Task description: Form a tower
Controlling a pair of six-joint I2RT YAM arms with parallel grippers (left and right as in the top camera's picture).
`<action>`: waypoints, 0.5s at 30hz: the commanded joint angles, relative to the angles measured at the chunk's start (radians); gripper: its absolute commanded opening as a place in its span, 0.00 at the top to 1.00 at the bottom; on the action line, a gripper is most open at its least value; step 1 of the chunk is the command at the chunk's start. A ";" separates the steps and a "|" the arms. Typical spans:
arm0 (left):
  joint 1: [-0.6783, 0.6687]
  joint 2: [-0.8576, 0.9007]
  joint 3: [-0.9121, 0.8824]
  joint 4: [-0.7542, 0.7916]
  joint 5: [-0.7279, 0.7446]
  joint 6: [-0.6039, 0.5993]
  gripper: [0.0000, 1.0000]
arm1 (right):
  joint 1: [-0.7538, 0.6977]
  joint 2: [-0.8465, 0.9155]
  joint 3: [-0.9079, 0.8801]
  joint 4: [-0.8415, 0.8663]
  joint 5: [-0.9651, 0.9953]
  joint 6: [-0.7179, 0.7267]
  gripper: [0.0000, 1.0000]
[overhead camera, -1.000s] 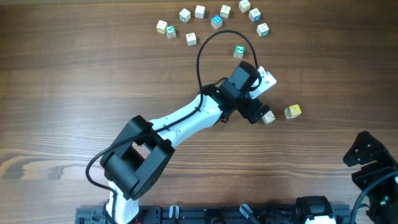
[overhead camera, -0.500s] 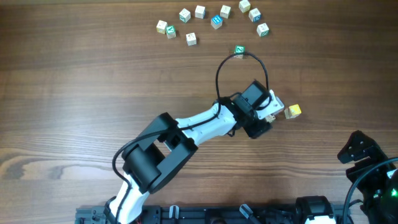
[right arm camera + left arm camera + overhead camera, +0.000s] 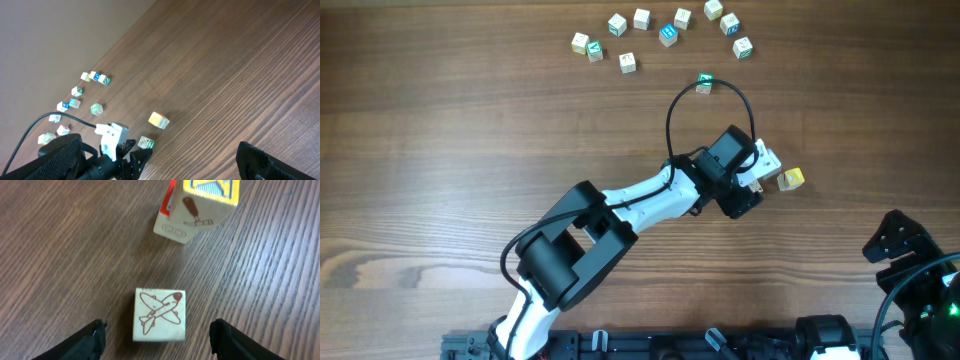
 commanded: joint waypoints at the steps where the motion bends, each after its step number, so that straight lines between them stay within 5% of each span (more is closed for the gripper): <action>1: 0.001 0.022 -0.003 0.037 -0.006 0.002 0.39 | 0.000 0.000 -0.009 0.002 -0.007 0.010 0.00; 5: 0.001 0.062 -0.003 0.037 -0.006 0.002 0.46 | 0.000 0.000 -0.009 0.001 -0.007 0.010 0.01; 12: 0.002 0.053 -0.003 0.023 -0.006 0.002 0.79 | 0.000 0.000 -0.009 -0.002 -0.008 0.010 0.01; 15: 0.002 -0.009 -0.003 -0.019 -0.051 0.002 0.84 | 0.000 0.000 -0.009 -0.002 -0.008 0.010 0.00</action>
